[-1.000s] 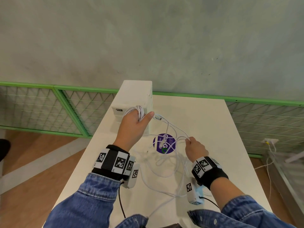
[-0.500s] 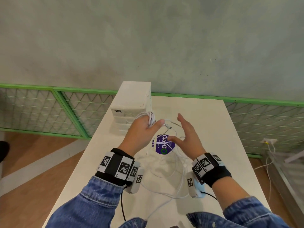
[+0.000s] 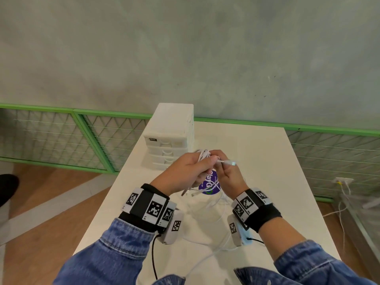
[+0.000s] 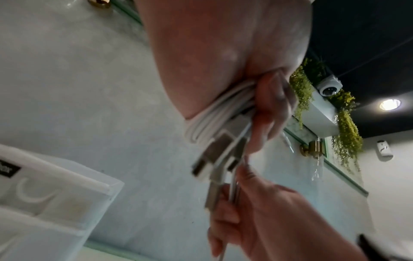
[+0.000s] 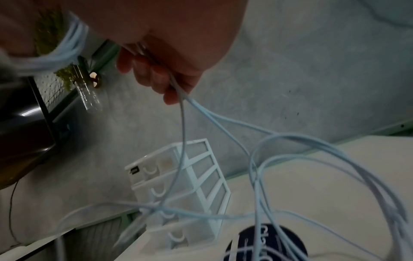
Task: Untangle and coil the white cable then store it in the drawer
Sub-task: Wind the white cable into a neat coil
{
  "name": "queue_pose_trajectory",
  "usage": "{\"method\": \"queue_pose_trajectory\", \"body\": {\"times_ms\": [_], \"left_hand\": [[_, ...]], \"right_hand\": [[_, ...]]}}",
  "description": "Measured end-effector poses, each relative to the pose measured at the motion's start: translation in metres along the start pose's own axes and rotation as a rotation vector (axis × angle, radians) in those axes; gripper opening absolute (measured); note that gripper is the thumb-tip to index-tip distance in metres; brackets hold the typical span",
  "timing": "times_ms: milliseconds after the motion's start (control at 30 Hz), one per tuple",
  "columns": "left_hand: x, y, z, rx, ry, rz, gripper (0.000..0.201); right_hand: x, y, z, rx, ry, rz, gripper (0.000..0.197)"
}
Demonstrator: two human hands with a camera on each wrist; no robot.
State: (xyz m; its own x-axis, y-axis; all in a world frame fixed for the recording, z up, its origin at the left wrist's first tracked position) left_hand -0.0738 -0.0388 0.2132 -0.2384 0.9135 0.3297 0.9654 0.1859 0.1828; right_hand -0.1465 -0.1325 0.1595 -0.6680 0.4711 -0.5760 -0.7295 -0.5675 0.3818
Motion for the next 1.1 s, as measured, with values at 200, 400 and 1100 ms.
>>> {"method": "queue_pose_trajectory", "body": {"times_ms": [200, 400, 1100], "left_hand": [[0.000, 0.001, -0.014, 0.220, -0.106, 0.092, 0.054], [-0.008, 0.002, -0.037, 0.572, -0.196, 0.190, 0.043], [-0.059, 0.037, 0.026, -0.458, -0.103, -0.359, 0.033]], "right_hand": [[0.011, -0.020, -0.011, 0.015, -0.084, 0.064, 0.029], [0.033, -0.041, -0.026, 0.129, -0.242, 0.316, 0.019], [0.008, -0.016, 0.005, 0.095, 0.014, 0.236, 0.031]]}}
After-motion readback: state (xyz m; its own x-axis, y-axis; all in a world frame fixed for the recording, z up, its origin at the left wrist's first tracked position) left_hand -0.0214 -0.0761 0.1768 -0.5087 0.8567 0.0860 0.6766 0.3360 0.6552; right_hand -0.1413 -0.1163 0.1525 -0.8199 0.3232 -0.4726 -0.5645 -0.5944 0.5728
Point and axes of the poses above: each hand's wrist, its own x-axis away from the middle knuckle, its own y-axis out of the back of the hand, z = x × y, the point moved 6 cm from there along -x, towards the middle knuckle, and after that the axes turned 14 degrees about y, right-handed, at the moved point
